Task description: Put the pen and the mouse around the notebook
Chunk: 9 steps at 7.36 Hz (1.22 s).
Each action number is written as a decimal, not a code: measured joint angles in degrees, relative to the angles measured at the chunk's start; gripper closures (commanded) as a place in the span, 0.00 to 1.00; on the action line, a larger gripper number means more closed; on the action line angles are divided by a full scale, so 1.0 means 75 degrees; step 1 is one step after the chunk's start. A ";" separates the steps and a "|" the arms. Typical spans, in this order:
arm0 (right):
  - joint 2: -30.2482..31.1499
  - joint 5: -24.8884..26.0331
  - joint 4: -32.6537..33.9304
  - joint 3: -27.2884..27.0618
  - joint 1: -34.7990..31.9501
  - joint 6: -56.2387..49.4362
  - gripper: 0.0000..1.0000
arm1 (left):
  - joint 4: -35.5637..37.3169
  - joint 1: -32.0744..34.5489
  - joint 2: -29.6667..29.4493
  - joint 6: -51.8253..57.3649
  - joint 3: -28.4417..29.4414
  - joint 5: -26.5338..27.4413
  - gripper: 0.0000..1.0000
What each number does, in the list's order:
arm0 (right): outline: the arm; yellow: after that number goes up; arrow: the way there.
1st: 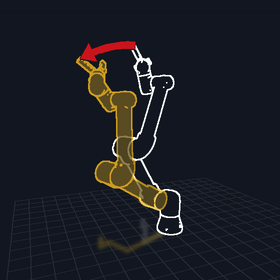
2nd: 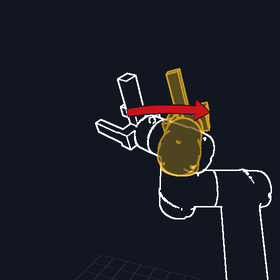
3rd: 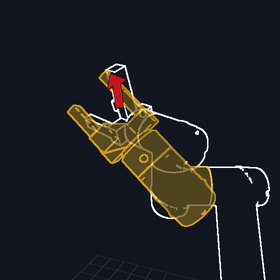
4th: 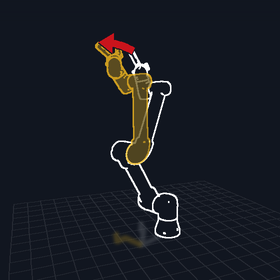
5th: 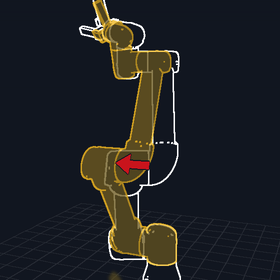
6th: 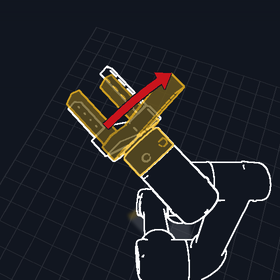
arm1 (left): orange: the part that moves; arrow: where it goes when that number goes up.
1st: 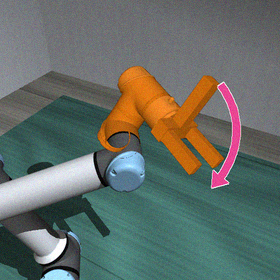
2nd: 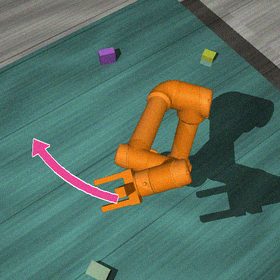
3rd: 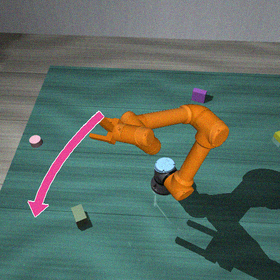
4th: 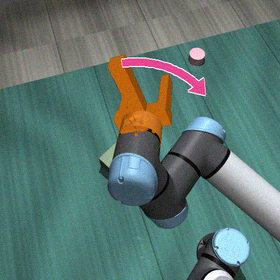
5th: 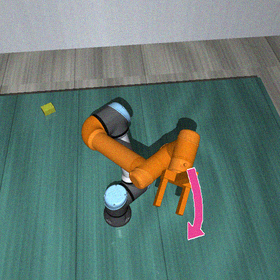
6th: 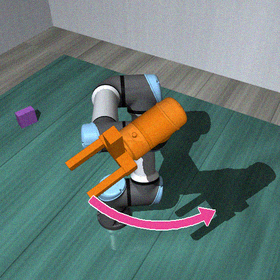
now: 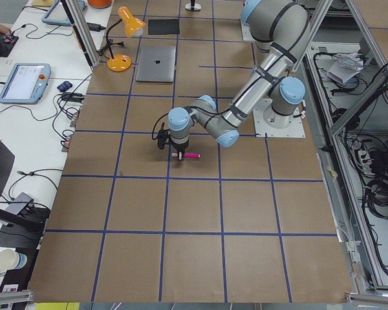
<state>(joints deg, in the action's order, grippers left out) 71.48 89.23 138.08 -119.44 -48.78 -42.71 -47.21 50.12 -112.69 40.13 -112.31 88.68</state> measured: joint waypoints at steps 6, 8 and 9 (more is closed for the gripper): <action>0.0201 0.0024 -0.0719 0.0522 -0.0207 0.0172 0.43 | 0.0005 -0.0010 -0.0017 -0.0017 0.0001 0.0003 1.00; 0.0217 0.0031 -0.1191 0.1265 -0.1045 0.0633 0.43 | -0.0085 0.0001 0.0070 -0.0073 0.0046 0.0036 1.00; 0.0114 0.0029 -0.1576 0.1808 -0.1658 0.1098 0.43 | -0.0162 0.0042 0.0180 -0.0098 0.0062 0.0043 1.00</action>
<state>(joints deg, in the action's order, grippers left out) 72.33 89.45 126.26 -105.88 -61.21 -34.48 -48.43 50.43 -111.34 39.39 -111.85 89.00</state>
